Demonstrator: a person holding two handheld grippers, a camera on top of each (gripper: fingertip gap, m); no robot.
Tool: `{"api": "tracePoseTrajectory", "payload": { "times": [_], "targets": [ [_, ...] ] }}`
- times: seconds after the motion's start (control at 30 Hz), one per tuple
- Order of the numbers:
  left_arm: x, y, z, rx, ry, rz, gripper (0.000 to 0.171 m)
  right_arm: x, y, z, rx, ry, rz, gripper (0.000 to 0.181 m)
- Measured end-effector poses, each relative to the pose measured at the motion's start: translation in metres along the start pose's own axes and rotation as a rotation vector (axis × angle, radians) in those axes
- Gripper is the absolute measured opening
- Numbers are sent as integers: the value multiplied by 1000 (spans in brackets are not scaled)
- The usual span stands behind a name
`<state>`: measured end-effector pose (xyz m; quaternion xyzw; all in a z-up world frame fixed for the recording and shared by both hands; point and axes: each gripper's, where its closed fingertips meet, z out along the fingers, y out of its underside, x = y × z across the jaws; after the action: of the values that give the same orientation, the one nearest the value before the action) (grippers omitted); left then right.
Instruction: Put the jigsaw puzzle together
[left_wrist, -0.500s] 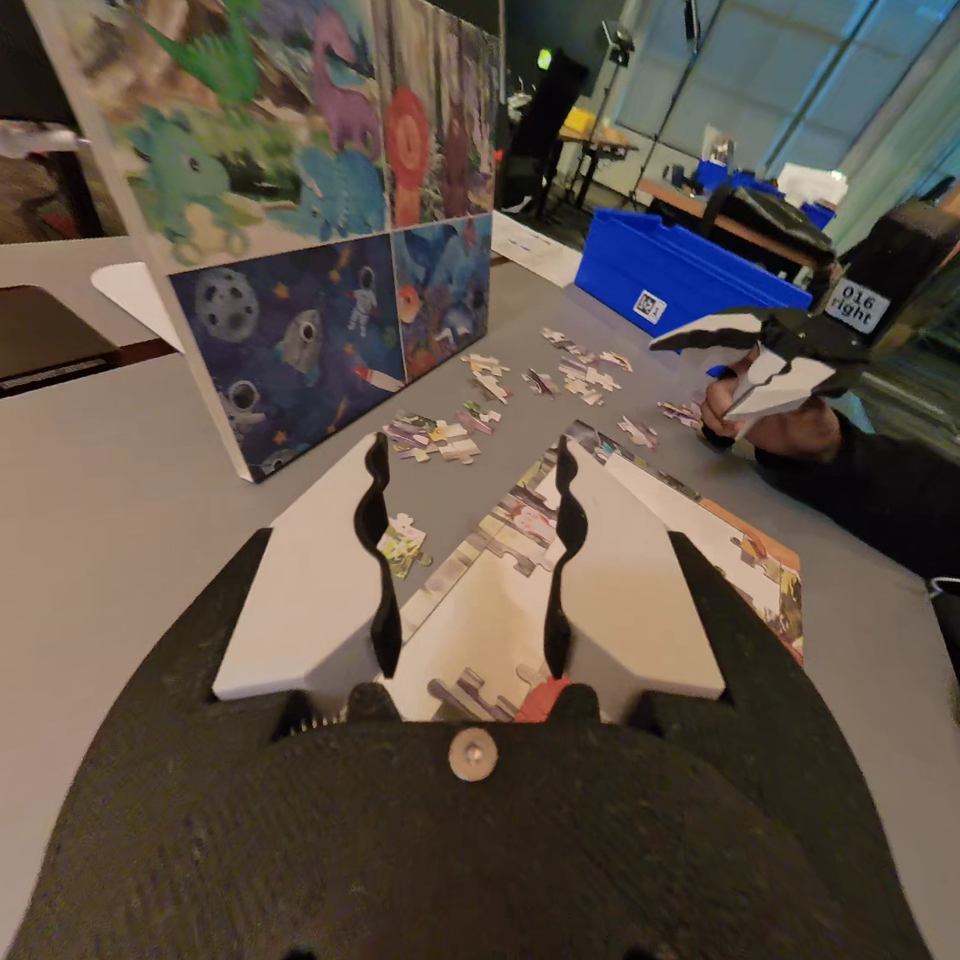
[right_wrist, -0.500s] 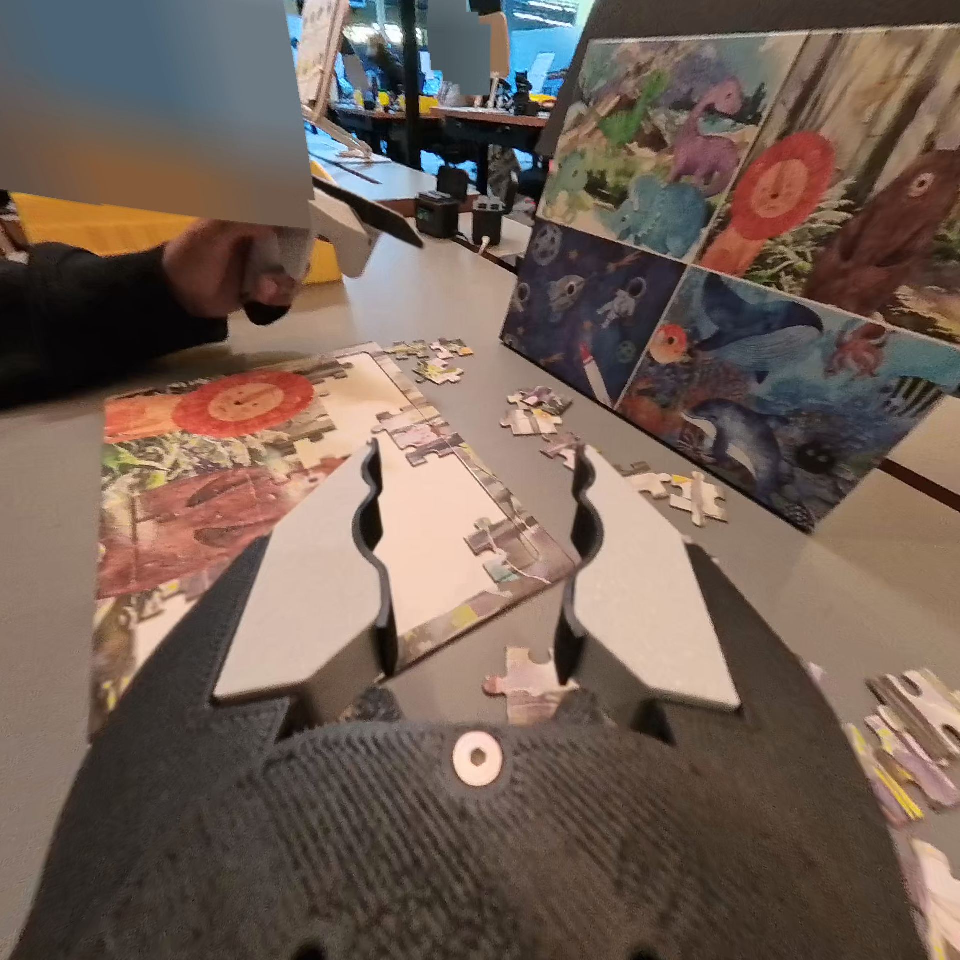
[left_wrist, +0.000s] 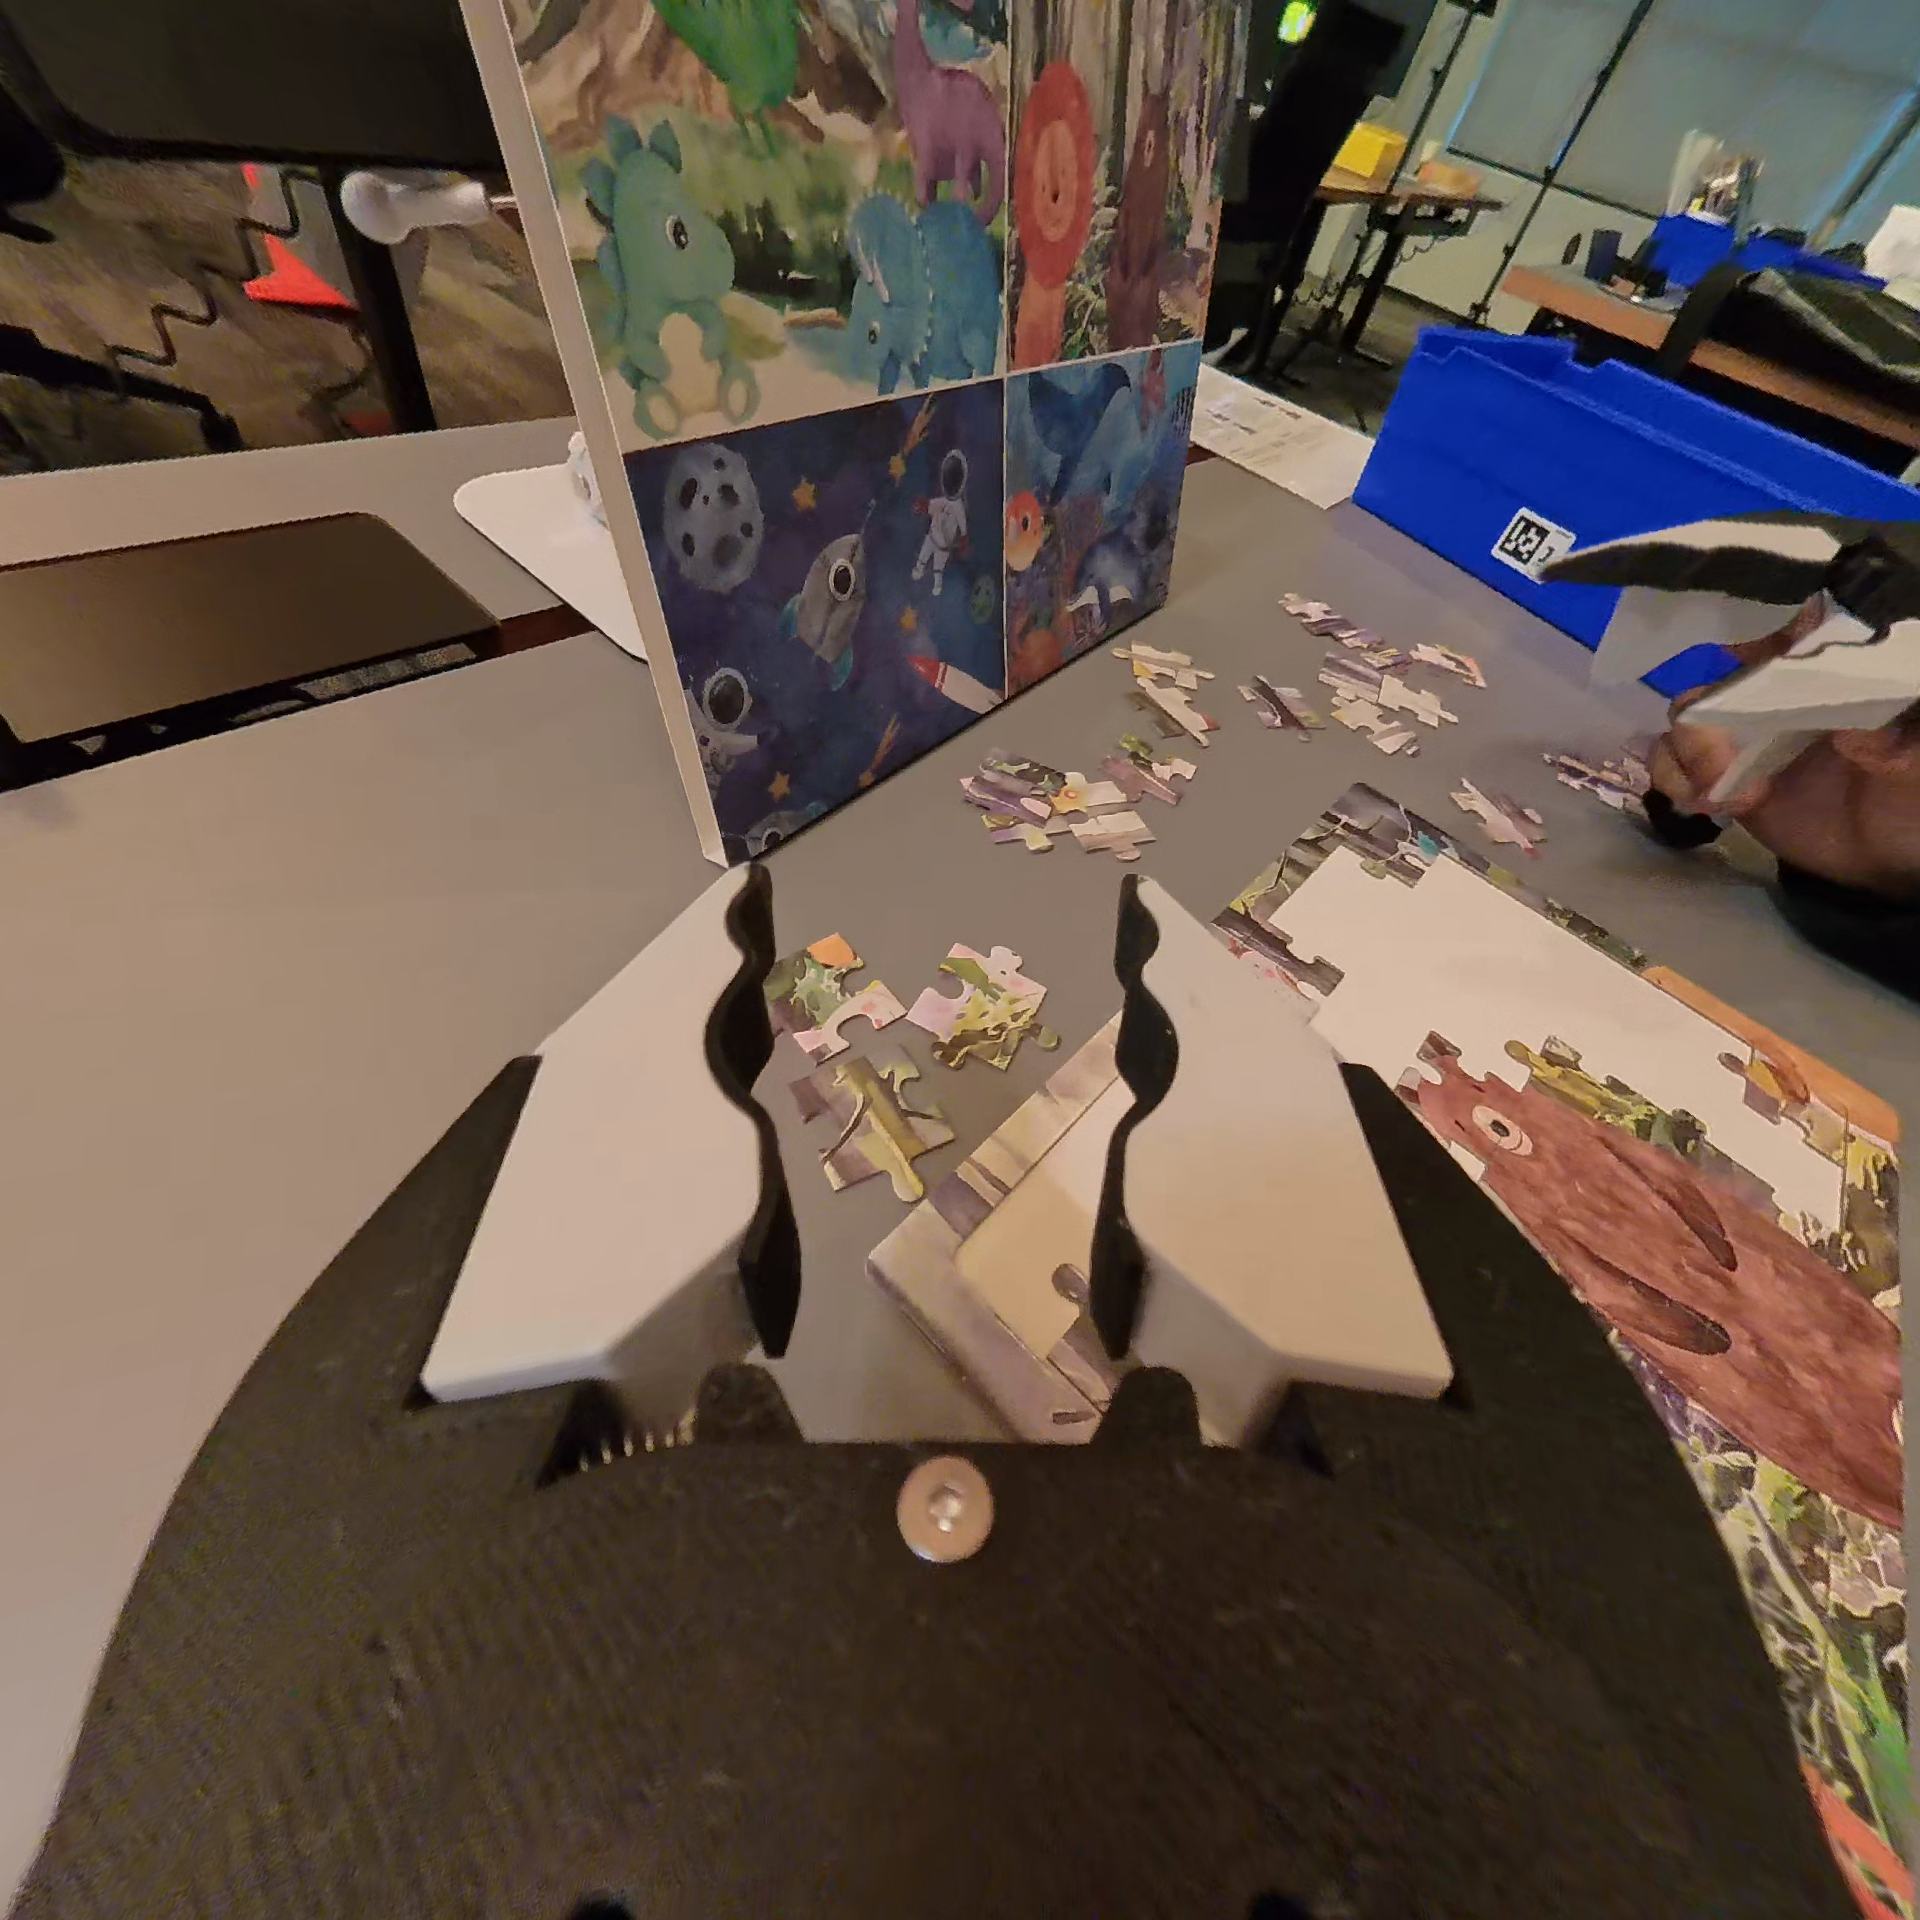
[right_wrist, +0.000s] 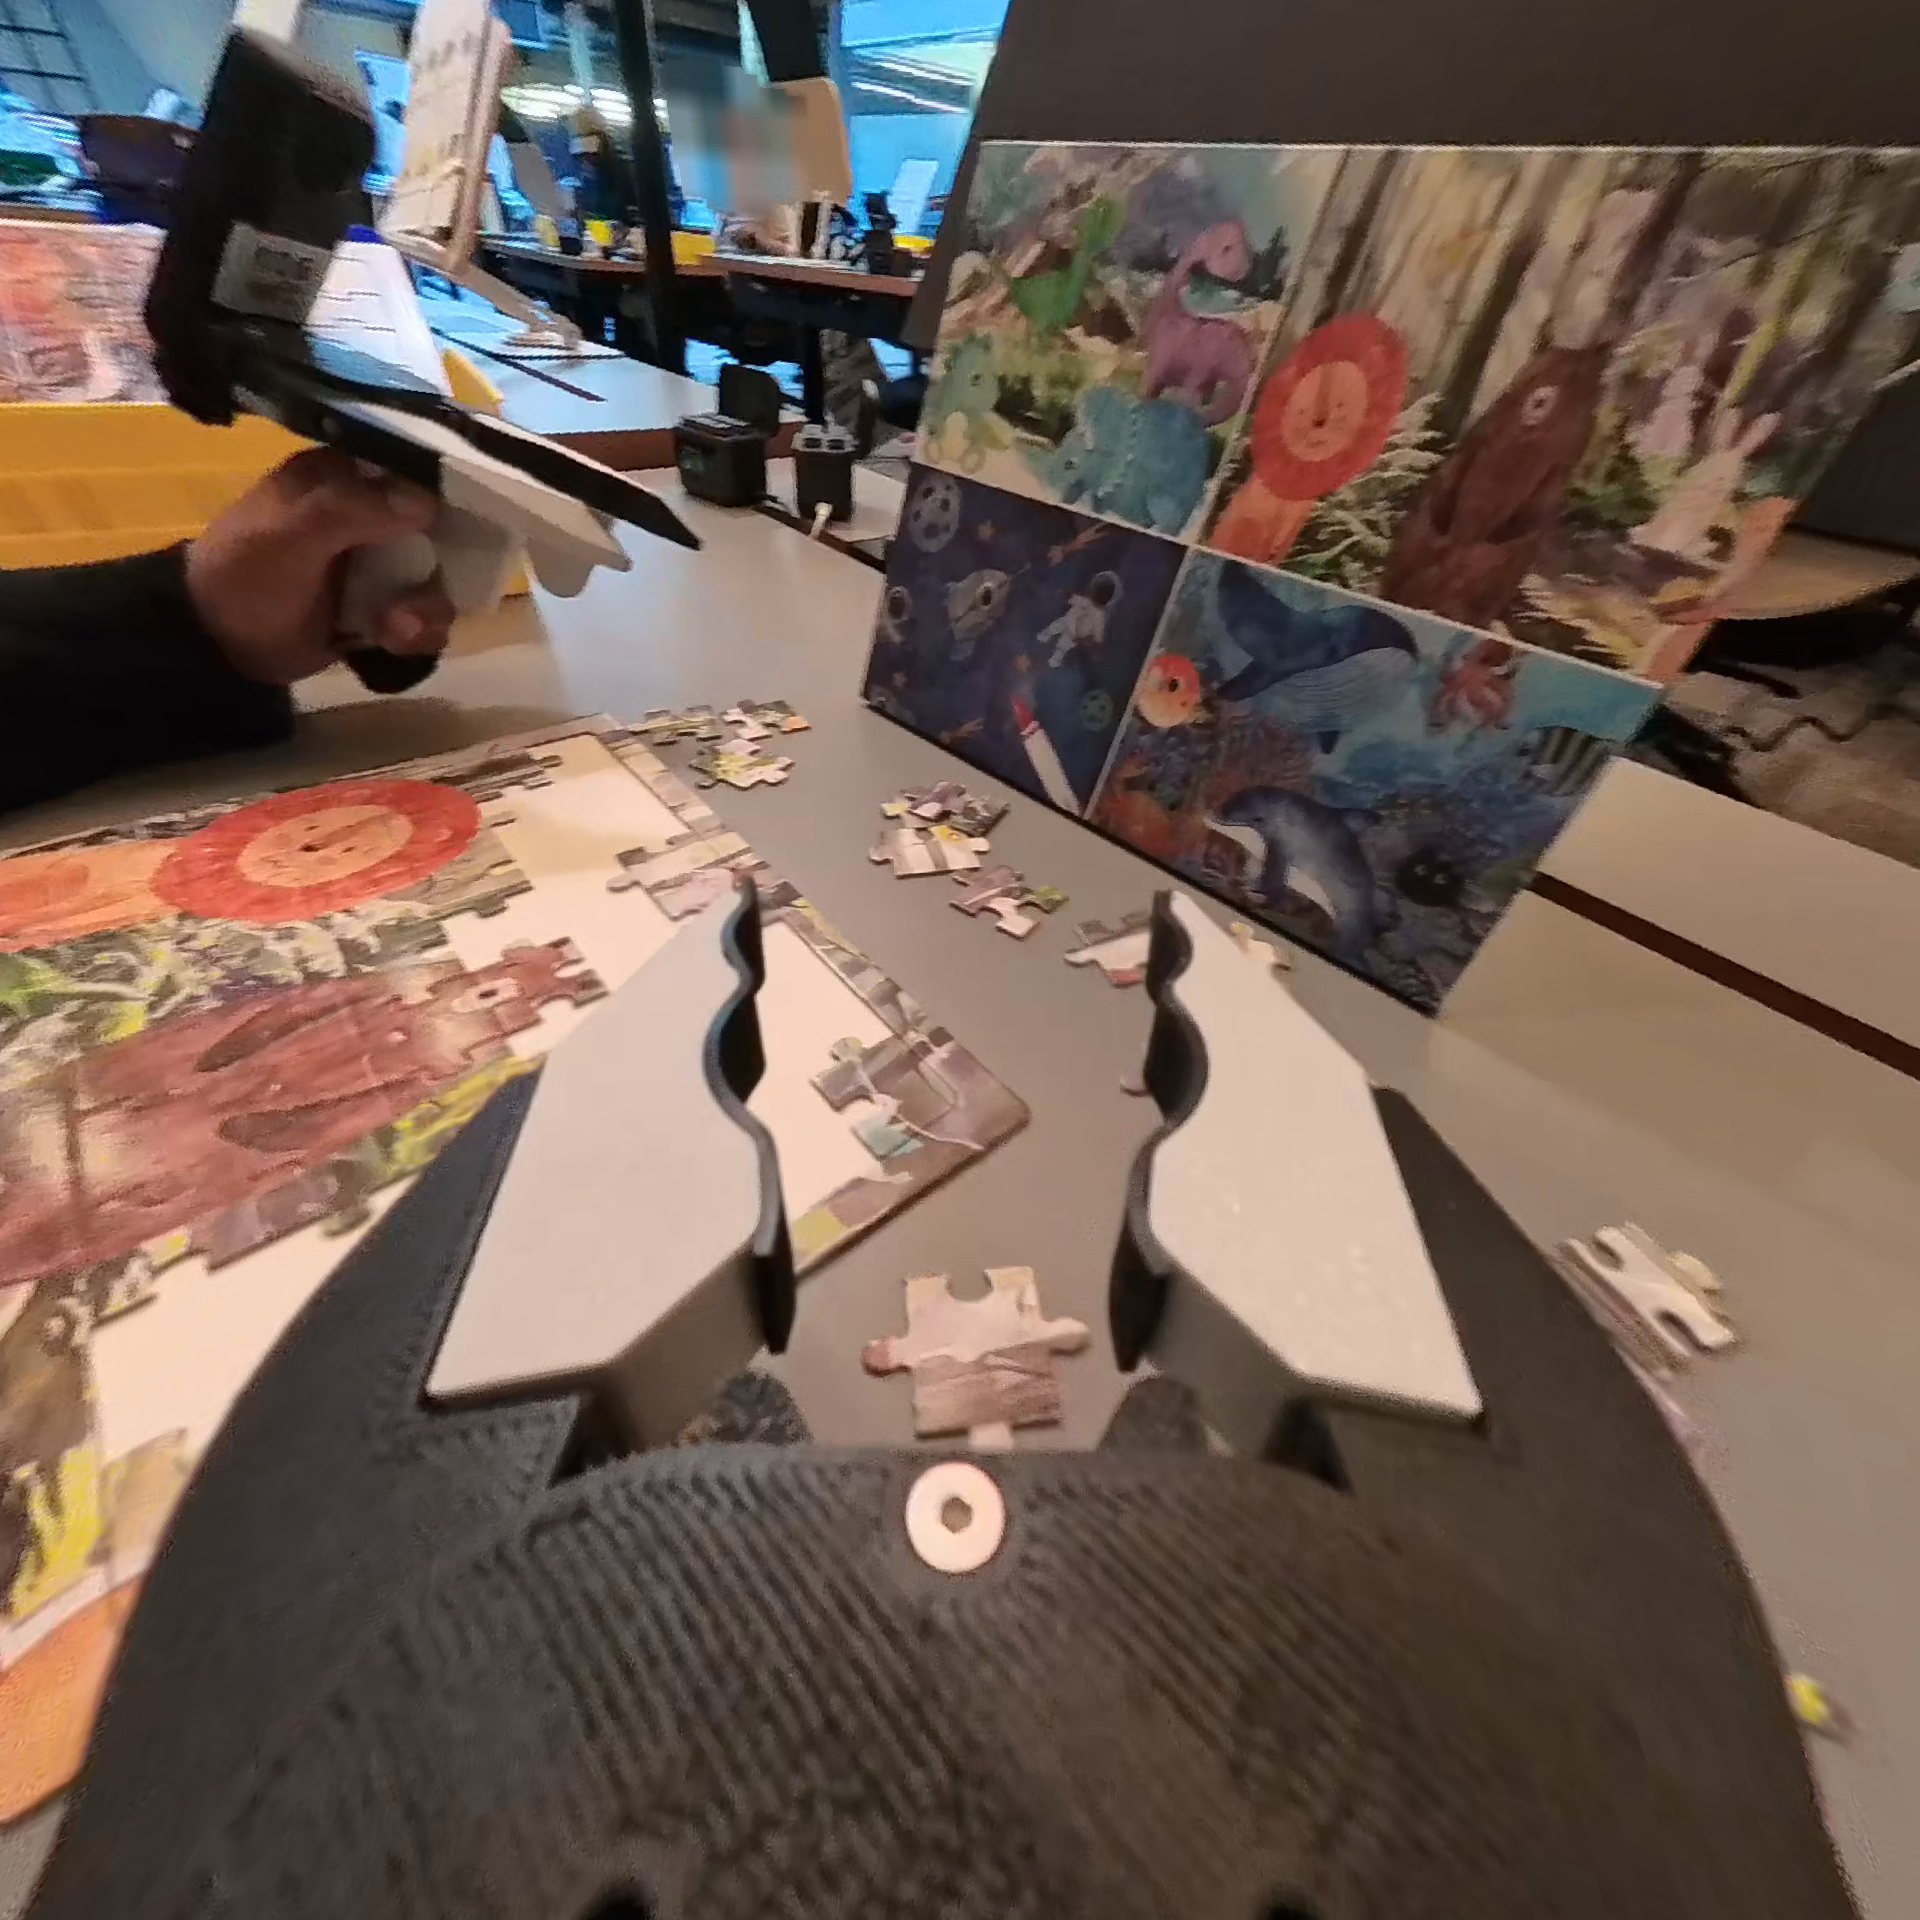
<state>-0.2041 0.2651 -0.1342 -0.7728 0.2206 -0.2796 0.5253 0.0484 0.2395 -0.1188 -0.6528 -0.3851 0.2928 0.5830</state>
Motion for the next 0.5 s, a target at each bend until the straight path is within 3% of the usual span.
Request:
{"api": "tracePoseTrajectory", "payload": {
  "times": [0.23,0.37,0.5],
  "targets": [
    [6,-2,-3,56,20,43,61,30,2,-9,16,138,1,70],
    [4,-9,-7,98,10,39,61,77,-19,-4,50,301,19,64],
    [5,-9,-8,109,22,20,61,90,-39,12,172,174,213,57]
  ]
}}
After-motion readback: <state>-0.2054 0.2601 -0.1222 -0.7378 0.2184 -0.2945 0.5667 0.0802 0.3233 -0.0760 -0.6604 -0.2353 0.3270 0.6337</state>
